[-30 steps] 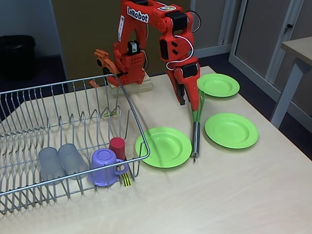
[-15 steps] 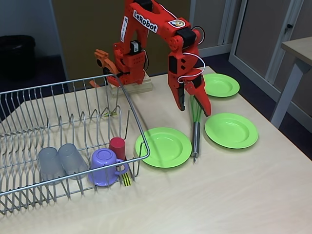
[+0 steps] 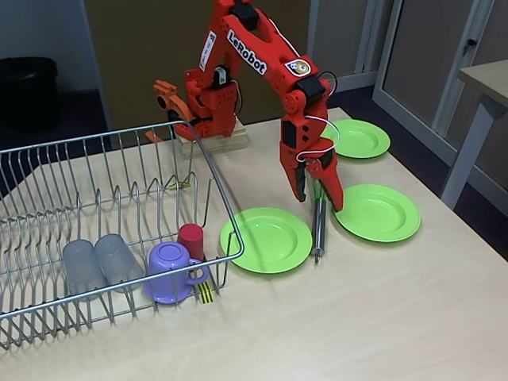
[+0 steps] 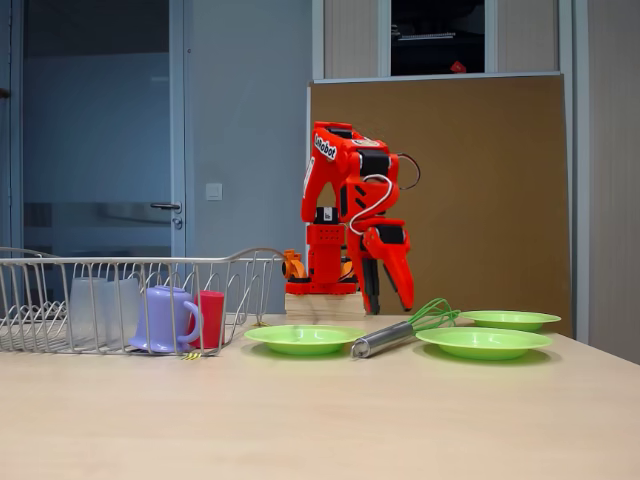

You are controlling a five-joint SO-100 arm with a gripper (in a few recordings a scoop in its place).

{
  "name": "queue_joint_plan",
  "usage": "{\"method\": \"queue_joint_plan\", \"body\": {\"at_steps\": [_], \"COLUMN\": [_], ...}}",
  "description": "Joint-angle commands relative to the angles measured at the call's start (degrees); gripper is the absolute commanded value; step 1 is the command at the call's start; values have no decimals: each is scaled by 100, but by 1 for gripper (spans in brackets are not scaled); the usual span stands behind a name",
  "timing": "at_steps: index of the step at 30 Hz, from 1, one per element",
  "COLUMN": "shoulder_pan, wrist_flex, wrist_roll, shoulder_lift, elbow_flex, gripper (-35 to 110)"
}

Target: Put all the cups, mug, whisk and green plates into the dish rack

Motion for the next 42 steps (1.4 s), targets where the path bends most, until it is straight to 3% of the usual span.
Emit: {"method": "queue_joint_plan", "body": {"at_steps": [1,25,31,42], "shoulder_pan": [9,290,281,26], "wrist_flex": [-53,-158,-290,932], "wrist_roll": [-35,316,642,782], "shoulder_lift": [-70,-1055,-1046,-35], "elbow_flex": [-264,-905,-879,-817], "gripper": [34,17,0,0]}}
